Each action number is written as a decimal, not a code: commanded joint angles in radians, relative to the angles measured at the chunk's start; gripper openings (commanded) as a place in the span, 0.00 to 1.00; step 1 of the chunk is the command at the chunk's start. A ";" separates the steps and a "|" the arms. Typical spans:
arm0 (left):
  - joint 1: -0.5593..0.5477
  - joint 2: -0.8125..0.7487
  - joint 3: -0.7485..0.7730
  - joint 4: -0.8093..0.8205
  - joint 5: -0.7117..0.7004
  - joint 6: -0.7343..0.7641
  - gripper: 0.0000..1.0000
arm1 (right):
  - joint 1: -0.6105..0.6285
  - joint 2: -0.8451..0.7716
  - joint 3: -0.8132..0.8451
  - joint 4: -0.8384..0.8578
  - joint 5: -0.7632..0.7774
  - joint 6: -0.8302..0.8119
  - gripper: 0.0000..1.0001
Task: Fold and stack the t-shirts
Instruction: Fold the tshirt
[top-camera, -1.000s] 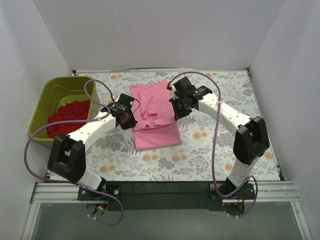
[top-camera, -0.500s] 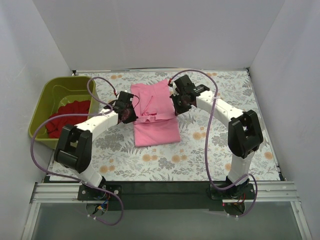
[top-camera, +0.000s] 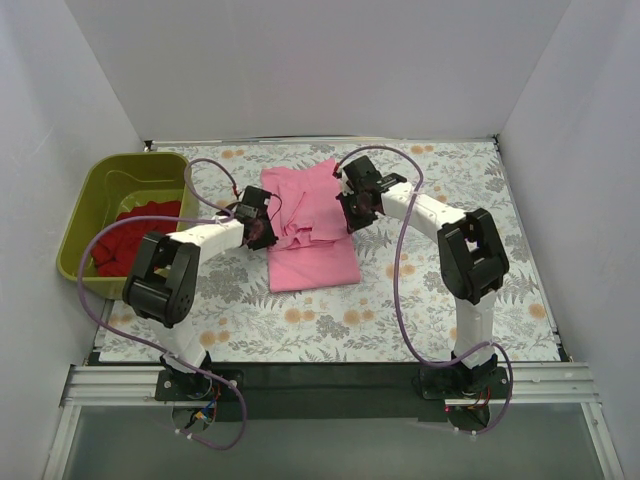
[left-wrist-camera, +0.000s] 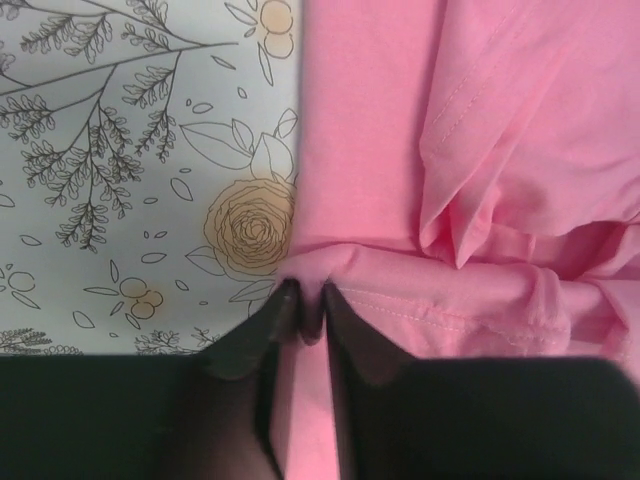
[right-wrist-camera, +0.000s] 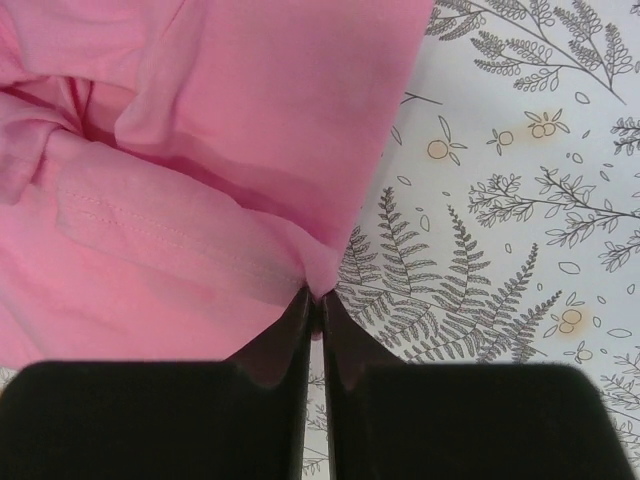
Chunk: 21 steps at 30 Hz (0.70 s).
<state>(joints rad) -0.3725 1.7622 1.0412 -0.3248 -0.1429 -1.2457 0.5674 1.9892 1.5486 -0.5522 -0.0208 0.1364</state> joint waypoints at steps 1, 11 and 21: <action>0.014 -0.027 0.034 0.026 -0.043 0.015 0.22 | -0.009 -0.035 0.021 0.043 0.042 0.011 0.13; -0.046 -0.315 -0.035 0.032 0.002 -0.006 0.79 | 0.048 -0.226 -0.120 0.084 0.104 0.077 0.31; -0.256 -0.350 -0.243 0.036 0.020 -0.153 0.57 | 0.144 -0.224 -0.237 0.307 -0.148 0.129 0.30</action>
<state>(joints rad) -0.6174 1.3586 0.8436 -0.2615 -0.1291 -1.3449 0.7071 1.7287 1.3048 -0.3454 -0.0902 0.2337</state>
